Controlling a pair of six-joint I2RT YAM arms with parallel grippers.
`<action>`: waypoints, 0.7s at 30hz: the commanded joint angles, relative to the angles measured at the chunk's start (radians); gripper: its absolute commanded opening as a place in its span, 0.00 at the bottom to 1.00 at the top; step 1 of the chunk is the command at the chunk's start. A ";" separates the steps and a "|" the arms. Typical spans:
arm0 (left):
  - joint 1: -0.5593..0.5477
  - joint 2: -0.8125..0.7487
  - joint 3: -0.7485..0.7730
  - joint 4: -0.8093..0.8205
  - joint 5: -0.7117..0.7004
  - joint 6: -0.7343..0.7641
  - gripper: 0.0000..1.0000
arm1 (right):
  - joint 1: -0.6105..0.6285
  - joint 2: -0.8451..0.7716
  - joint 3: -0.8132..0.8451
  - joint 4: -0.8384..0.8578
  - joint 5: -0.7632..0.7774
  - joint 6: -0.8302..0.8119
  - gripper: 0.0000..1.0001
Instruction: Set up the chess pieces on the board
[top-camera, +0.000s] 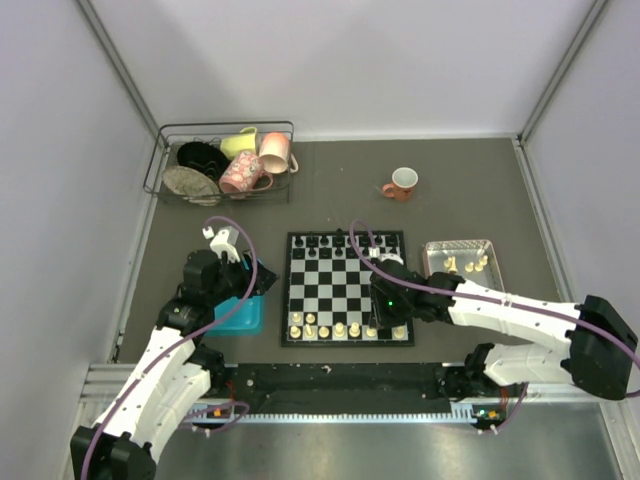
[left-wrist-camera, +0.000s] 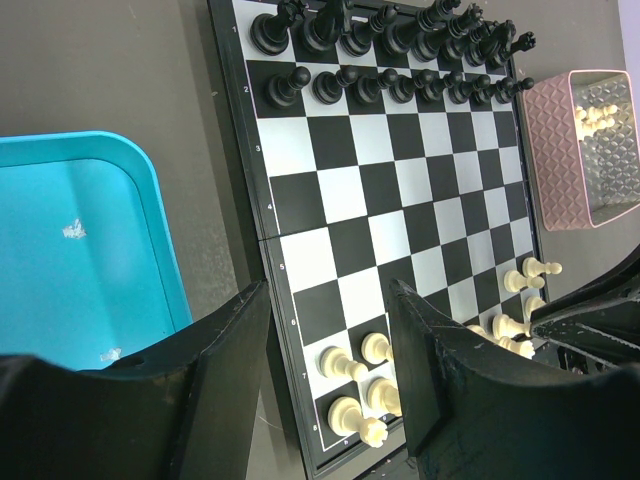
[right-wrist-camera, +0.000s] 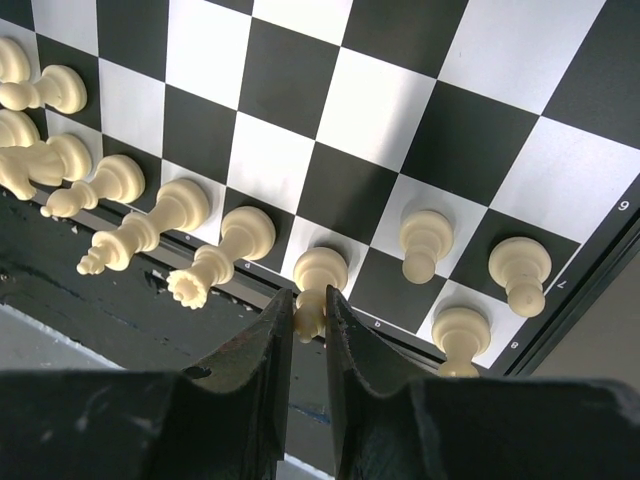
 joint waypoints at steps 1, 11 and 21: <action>0.005 -0.007 -0.008 0.047 0.007 0.012 0.56 | 0.015 0.013 0.011 0.010 0.023 0.010 0.18; 0.005 -0.007 -0.008 0.048 0.007 0.012 0.56 | 0.013 0.027 0.011 0.031 -0.002 0.009 0.18; 0.005 -0.007 -0.010 0.048 0.008 0.010 0.55 | 0.015 0.027 0.011 0.037 -0.007 0.009 0.18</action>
